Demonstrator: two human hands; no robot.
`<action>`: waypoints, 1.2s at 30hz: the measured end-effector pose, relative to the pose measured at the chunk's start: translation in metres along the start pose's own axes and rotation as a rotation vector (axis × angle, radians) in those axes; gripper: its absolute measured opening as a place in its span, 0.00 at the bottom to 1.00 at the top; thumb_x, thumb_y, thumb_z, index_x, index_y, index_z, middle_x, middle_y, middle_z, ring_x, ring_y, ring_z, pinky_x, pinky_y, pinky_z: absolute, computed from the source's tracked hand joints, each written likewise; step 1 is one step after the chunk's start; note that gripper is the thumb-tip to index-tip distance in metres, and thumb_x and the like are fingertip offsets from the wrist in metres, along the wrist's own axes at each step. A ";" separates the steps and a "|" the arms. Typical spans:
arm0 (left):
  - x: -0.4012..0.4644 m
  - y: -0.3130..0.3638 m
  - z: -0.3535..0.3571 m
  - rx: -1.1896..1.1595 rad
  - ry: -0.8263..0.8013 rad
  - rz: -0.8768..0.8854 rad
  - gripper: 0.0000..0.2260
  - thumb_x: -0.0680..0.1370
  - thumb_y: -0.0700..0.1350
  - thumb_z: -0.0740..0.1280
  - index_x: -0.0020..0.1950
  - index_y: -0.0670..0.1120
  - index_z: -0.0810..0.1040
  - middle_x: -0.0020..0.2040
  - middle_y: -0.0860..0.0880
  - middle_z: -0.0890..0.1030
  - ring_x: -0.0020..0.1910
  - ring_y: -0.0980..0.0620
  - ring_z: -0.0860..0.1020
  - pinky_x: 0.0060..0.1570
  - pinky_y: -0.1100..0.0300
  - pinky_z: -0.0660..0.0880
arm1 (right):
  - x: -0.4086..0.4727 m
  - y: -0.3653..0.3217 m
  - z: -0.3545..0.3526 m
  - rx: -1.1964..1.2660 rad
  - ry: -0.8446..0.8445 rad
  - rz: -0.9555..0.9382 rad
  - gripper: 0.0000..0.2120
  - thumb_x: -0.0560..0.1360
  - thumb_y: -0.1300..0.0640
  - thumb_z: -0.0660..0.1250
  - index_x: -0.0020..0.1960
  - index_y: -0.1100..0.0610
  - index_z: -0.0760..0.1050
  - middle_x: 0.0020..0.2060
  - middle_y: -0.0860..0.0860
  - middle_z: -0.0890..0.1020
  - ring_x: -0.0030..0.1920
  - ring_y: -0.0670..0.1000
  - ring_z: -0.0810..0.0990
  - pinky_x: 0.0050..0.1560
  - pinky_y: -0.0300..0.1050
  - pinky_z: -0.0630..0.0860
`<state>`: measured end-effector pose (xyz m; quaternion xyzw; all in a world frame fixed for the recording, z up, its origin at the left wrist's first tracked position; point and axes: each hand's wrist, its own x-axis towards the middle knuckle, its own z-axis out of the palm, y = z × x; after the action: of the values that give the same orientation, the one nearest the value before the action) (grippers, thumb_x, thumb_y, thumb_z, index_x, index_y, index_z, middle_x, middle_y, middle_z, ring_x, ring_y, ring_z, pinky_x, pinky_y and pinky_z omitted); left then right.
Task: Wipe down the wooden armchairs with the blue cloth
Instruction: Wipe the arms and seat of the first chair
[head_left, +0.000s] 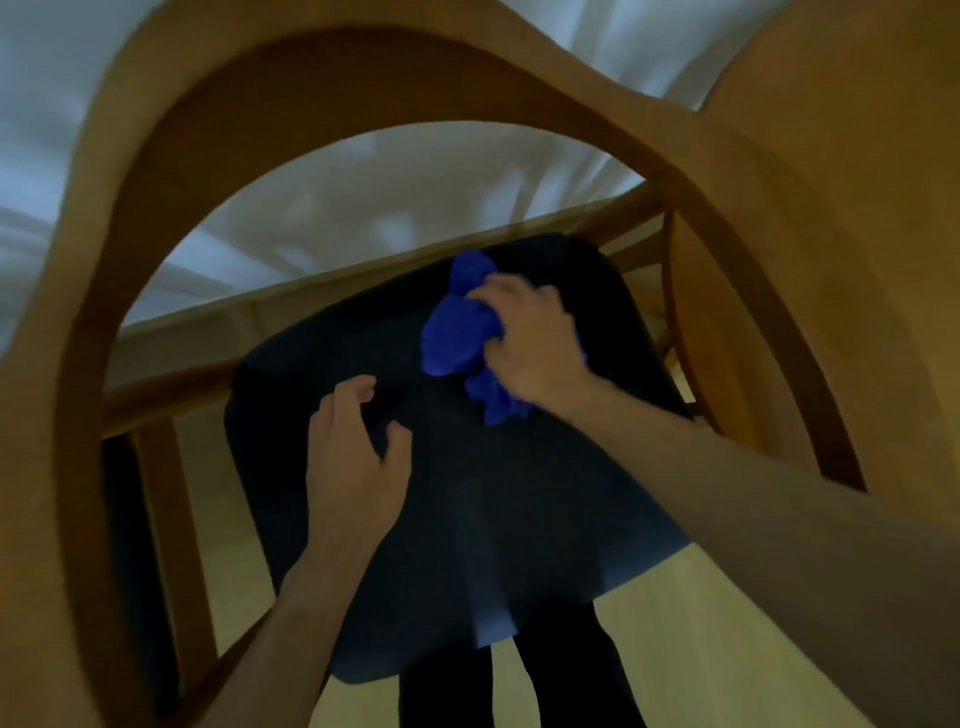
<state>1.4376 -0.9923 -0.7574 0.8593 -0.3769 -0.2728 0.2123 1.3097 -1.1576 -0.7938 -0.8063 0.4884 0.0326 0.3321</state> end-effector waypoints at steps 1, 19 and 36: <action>-0.006 -0.007 -0.004 -0.001 0.010 -0.023 0.20 0.77 0.43 0.67 0.68 0.48 0.68 0.62 0.53 0.72 0.59 0.62 0.65 0.55 0.64 0.63 | 0.007 0.003 -0.007 0.011 0.090 0.052 0.27 0.73 0.61 0.63 0.70 0.46 0.67 0.73 0.48 0.65 0.65 0.59 0.67 0.63 0.61 0.70; -0.137 -0.088 -0.061 0.204 -0.142 -0.289 0.26 0.75 0.42 0.68 0.71 0.49 0.64 0.67 0.47 0.69 0.63 0.49 0.69 0.59 0.56 0.68 | -0.172 -0.121 0.147 0.062 -0.391 -0.117 0.29 0.69 0.61 0.68 0.67 0.46 0.67 0.72 0.46 0.60 0.62 0.56 0.66 0.62 0.59 0.70; -0.156 -0.080 -0.061 0.059 0.059 -0.150 0.19 0.79 0.40 0.62 0.69 0.46 0.68 0.63 0.50 0.75 0.60 0.55 0.73 0.60 0.61 0.67 | -0.146 -0.033 0.091 -0.062 0.106 0.312 0.34 0.71 0.54 0.70 0.75 0.50 0.64 0.73 0.55 0.64 0.68 0.59 0.68 0.68 0.52 0.65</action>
<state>1.4302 -0.8137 -0.7088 0.8987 -0.3127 -0.2513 0.1769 1.2846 -0.9843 -0.7928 -0.7312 0.6233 0.0561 0.2715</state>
